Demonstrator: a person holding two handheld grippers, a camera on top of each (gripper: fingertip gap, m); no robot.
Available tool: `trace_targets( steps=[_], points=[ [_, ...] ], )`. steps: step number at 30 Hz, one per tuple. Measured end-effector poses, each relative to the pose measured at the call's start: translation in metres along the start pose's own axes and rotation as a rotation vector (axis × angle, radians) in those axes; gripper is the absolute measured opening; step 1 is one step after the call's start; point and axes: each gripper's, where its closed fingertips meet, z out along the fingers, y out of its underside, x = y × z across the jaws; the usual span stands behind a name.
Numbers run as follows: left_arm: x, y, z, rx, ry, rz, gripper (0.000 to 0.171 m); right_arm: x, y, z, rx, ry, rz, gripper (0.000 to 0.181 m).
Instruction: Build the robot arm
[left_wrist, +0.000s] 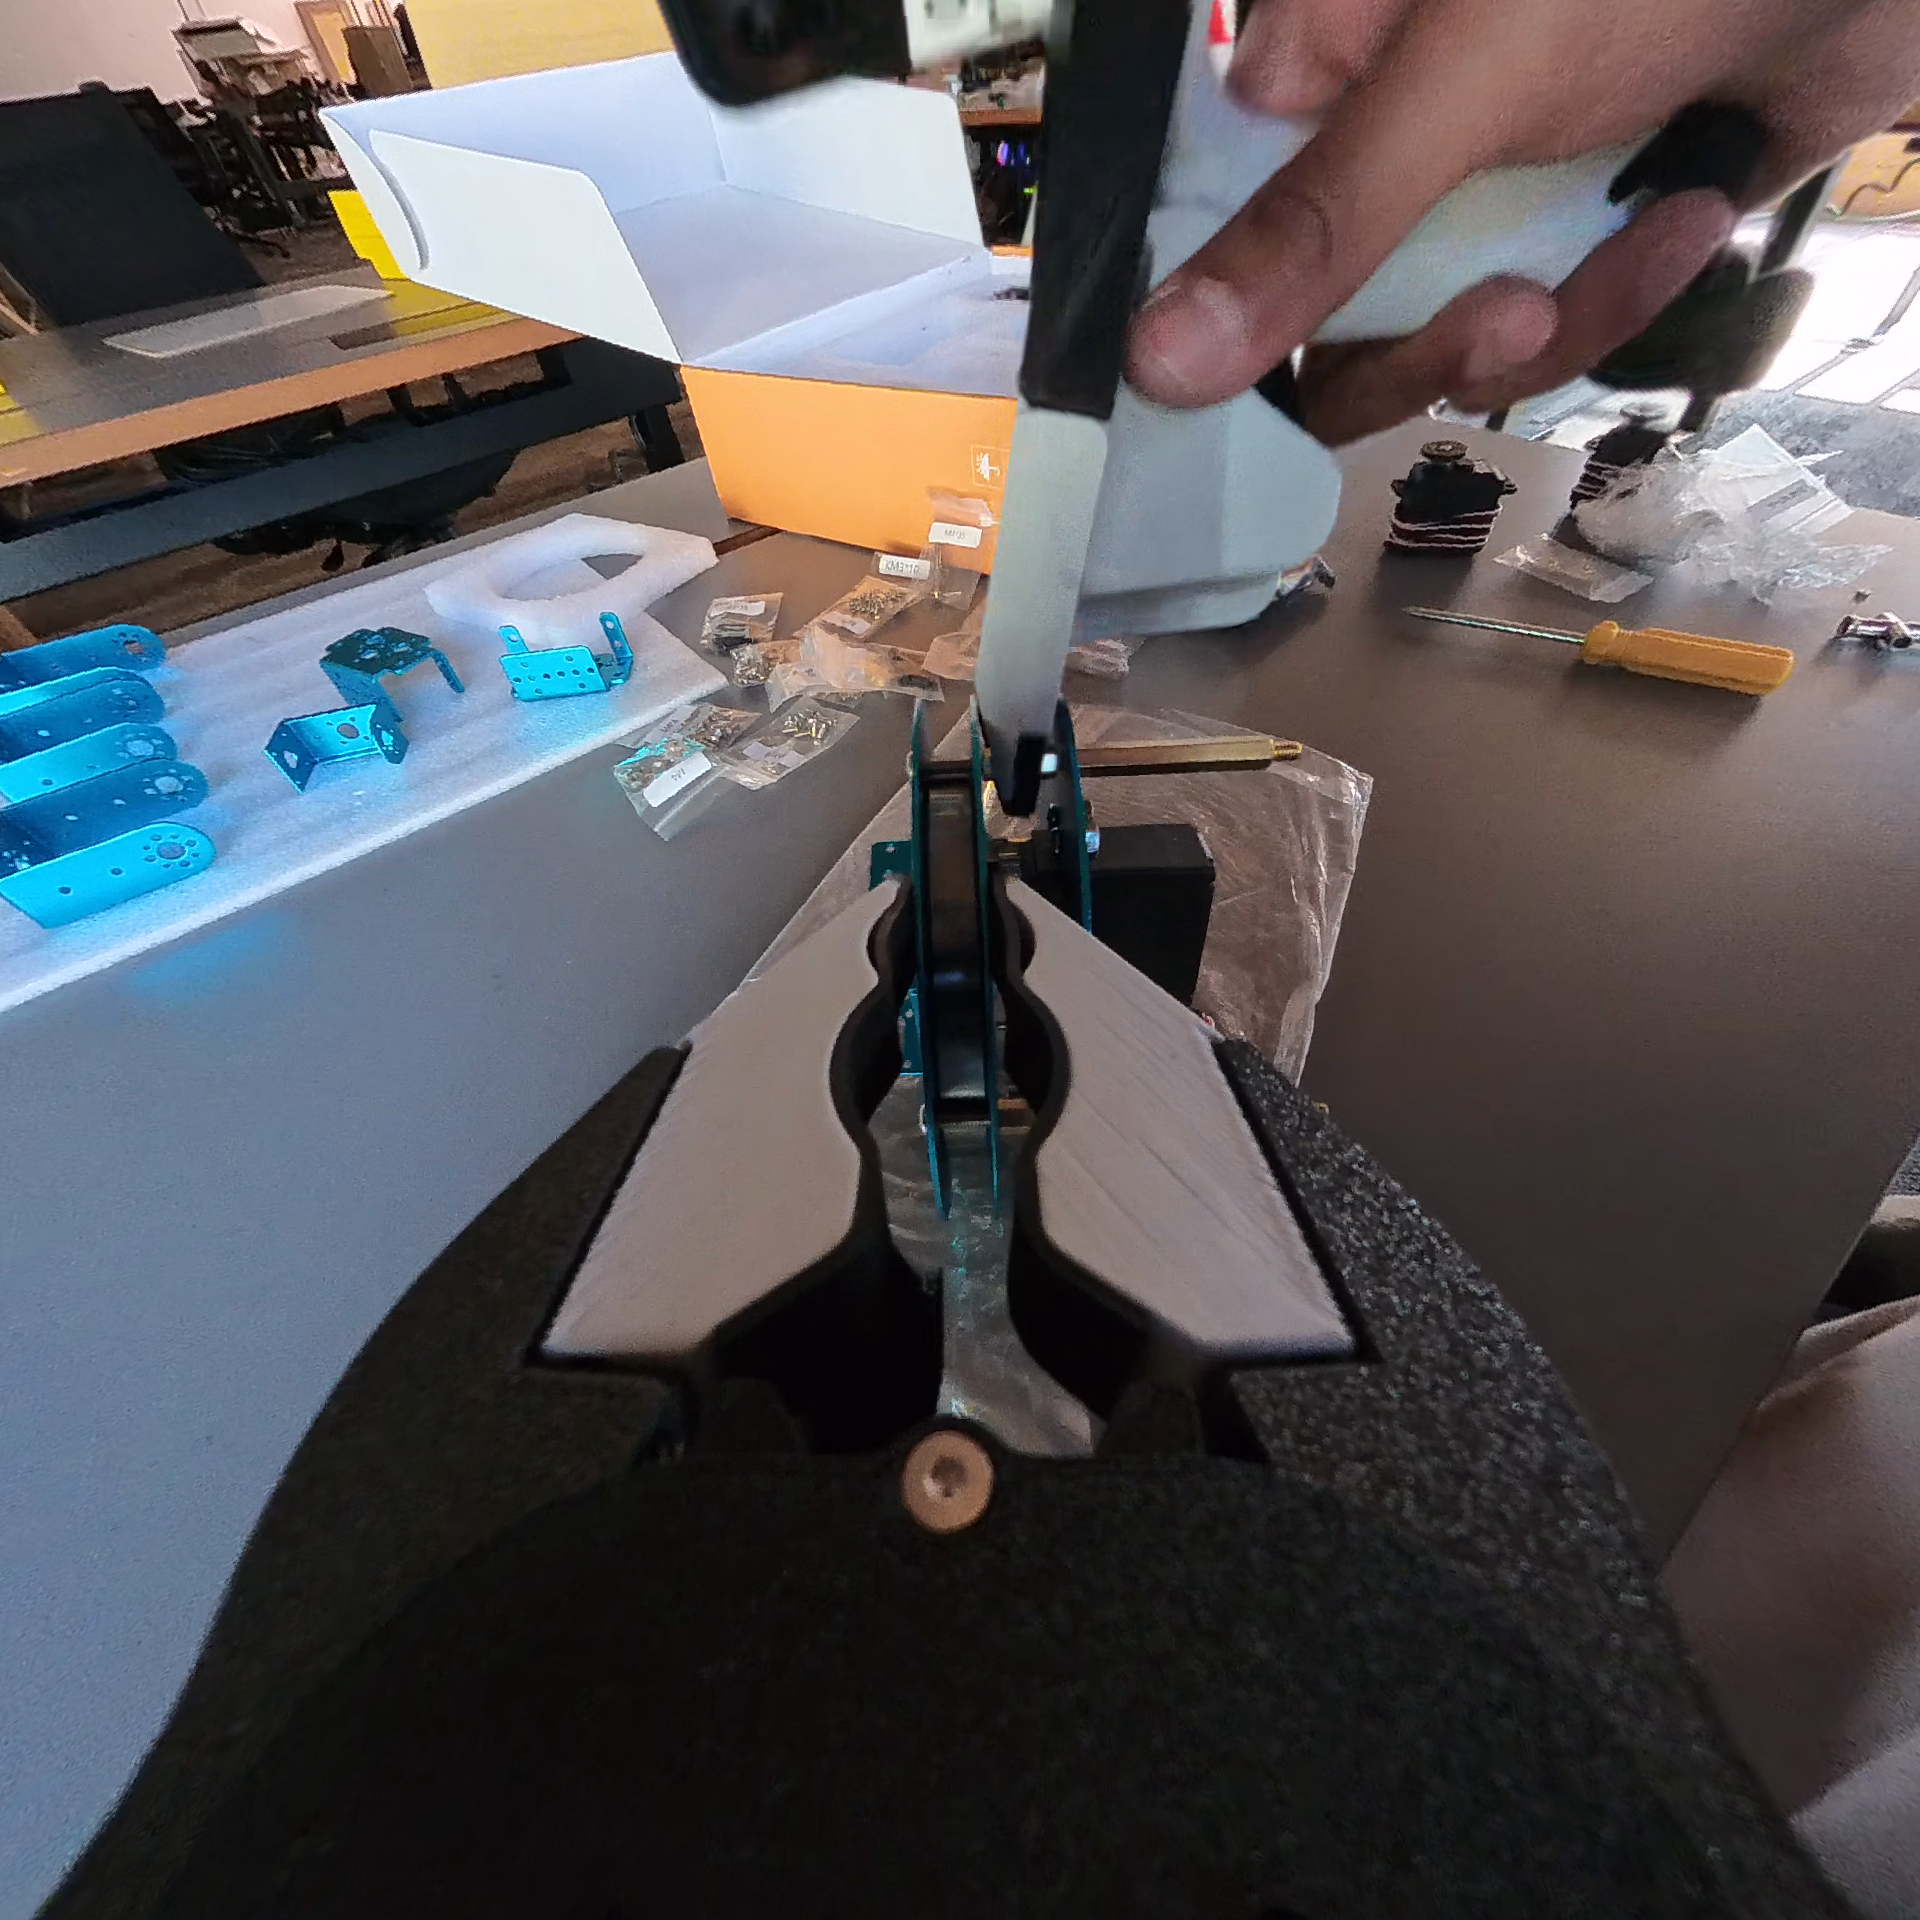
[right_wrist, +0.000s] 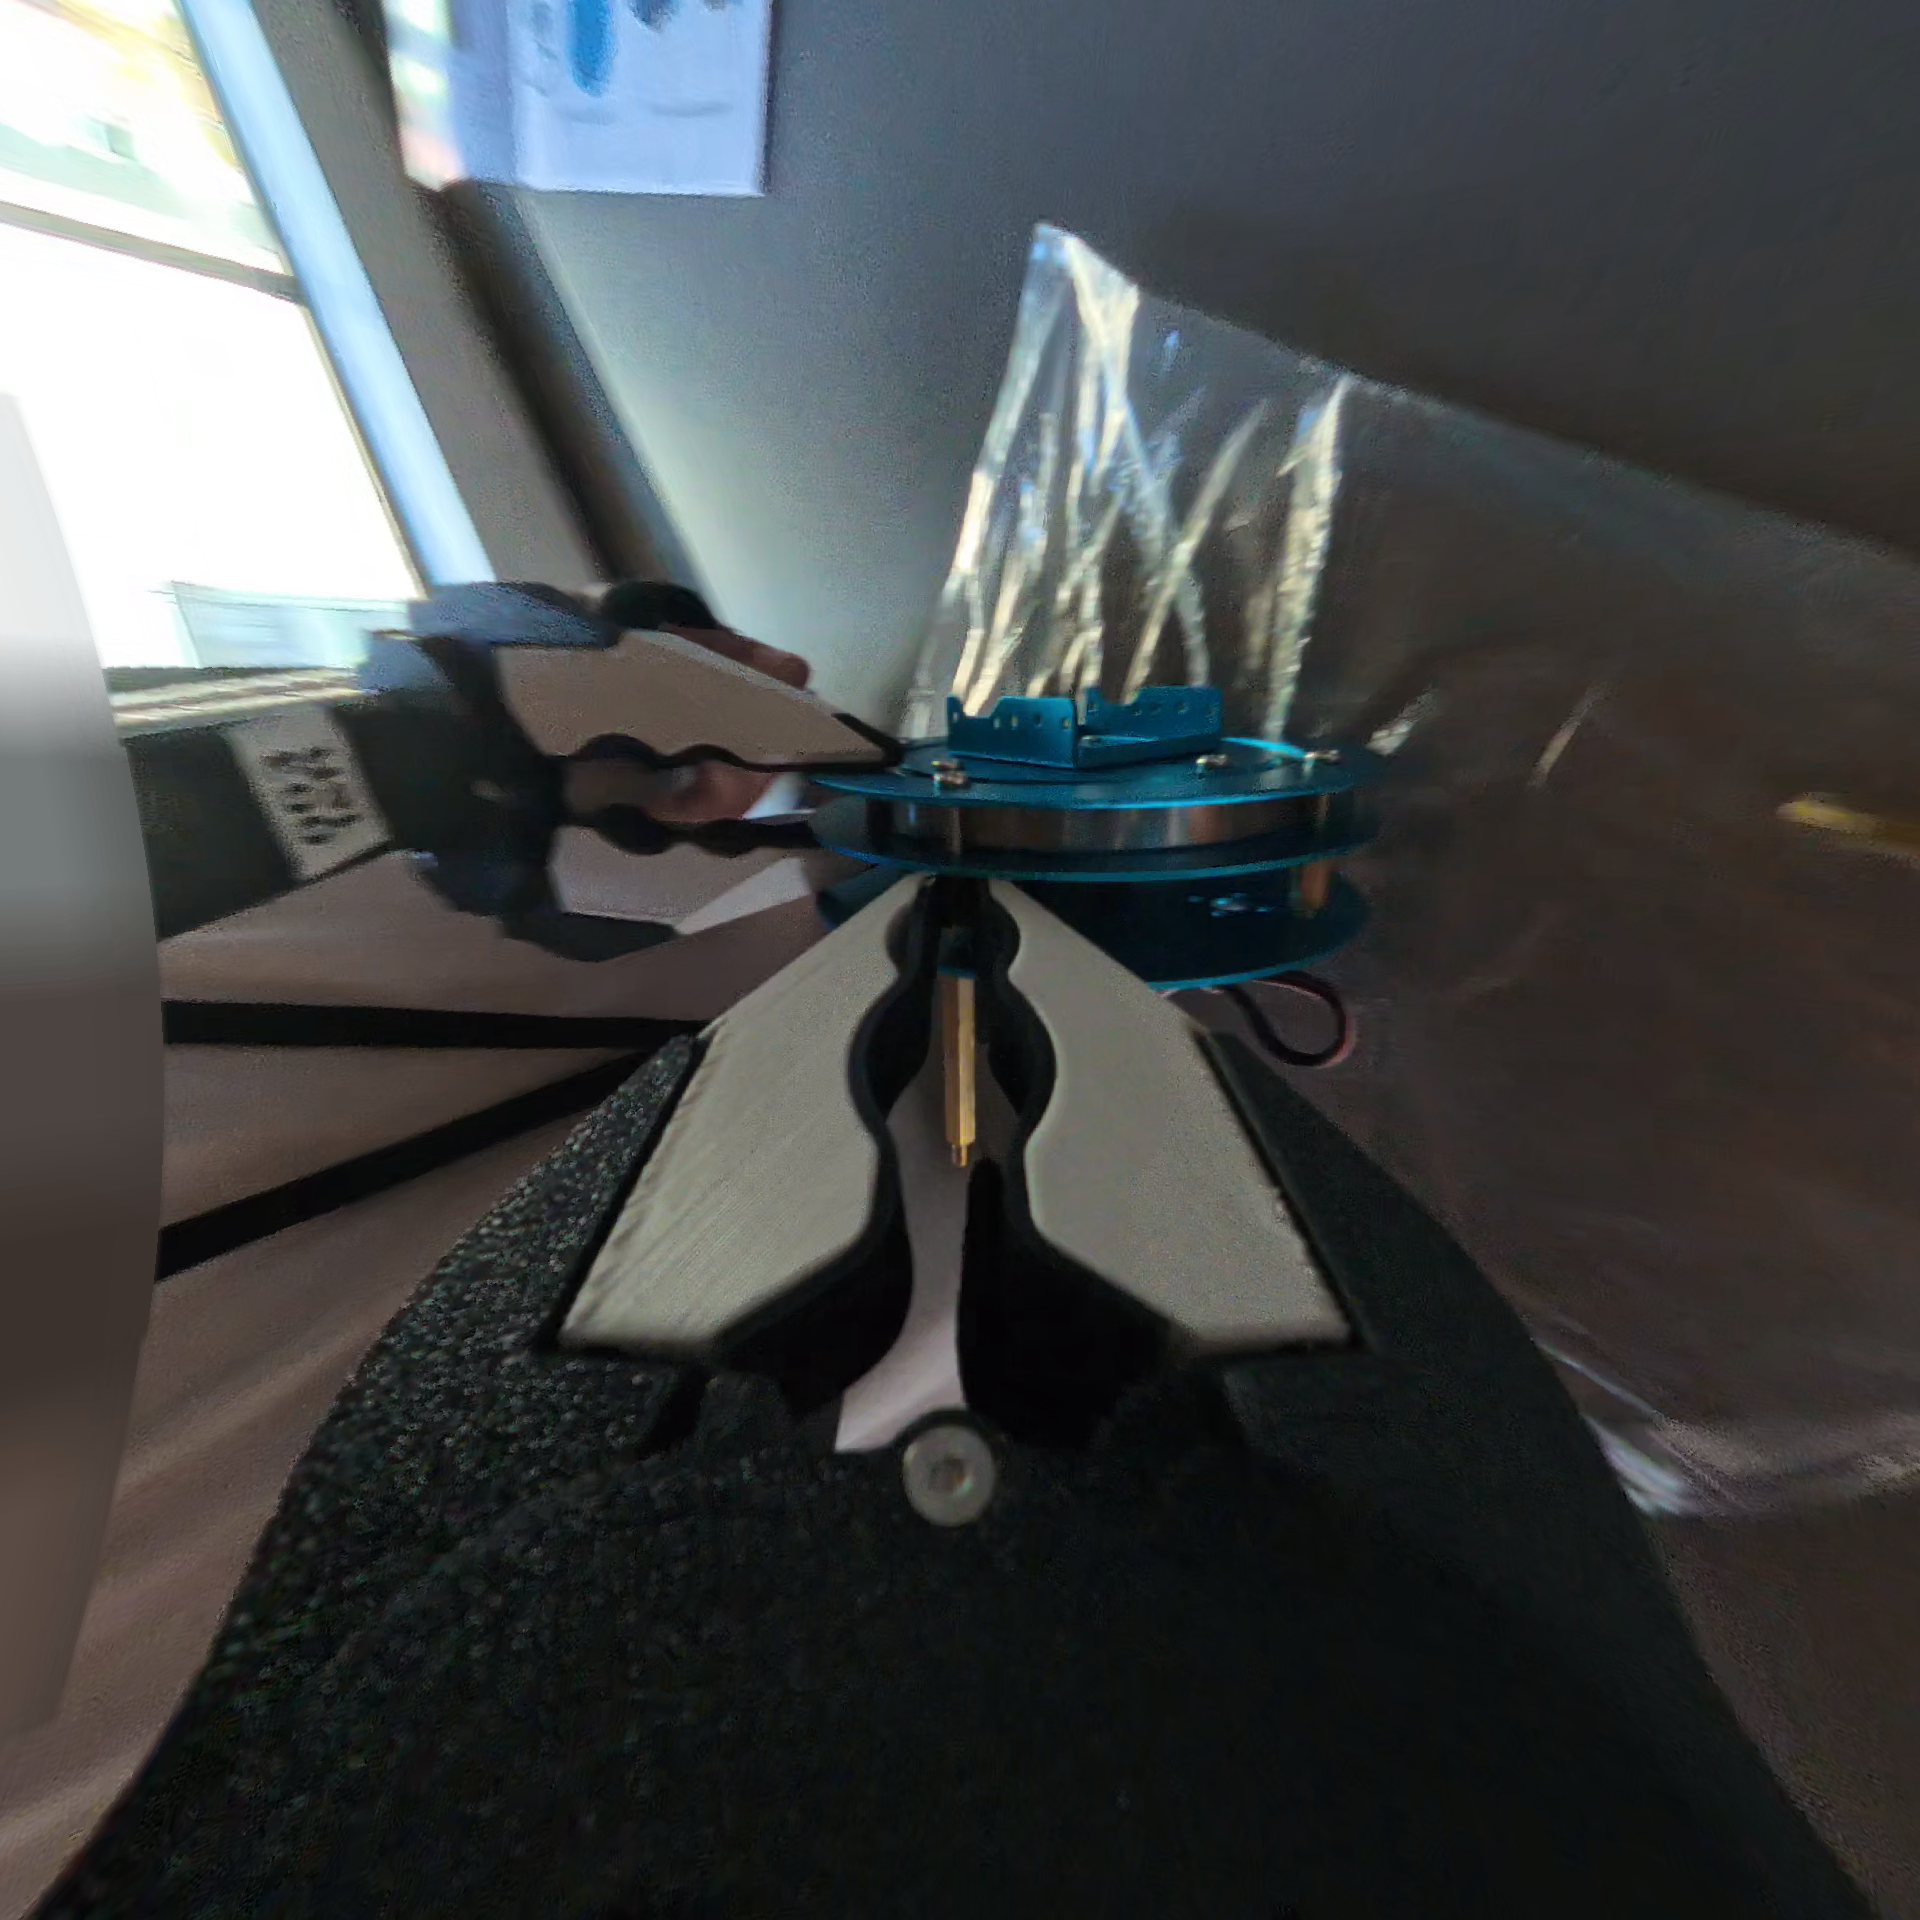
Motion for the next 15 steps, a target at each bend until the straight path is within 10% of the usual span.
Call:
trace_targets(
  steps=[3, 10, 15],
  points=[
    [-0.002, -0.001, 0.001, -0.001, 0.018, -0.029, 0.012, 0.001, -0.002, 0.0, 0.005, -0.031, 0.001, 0.004],
    [-0.003, 0.0, 0.002, -0.008, 0.003, -0.028, 0.012, -0.003, -0.003, -0.008, 0.001, 0.399, -0.294, 0.019],
    [0.0, -0.001, 0.001, -0.008, -0.002, 0.003, 0.012, 0.007, -0.001, -0.003, -0.008, 0.355, -0.26, 0.005]
  ],
)
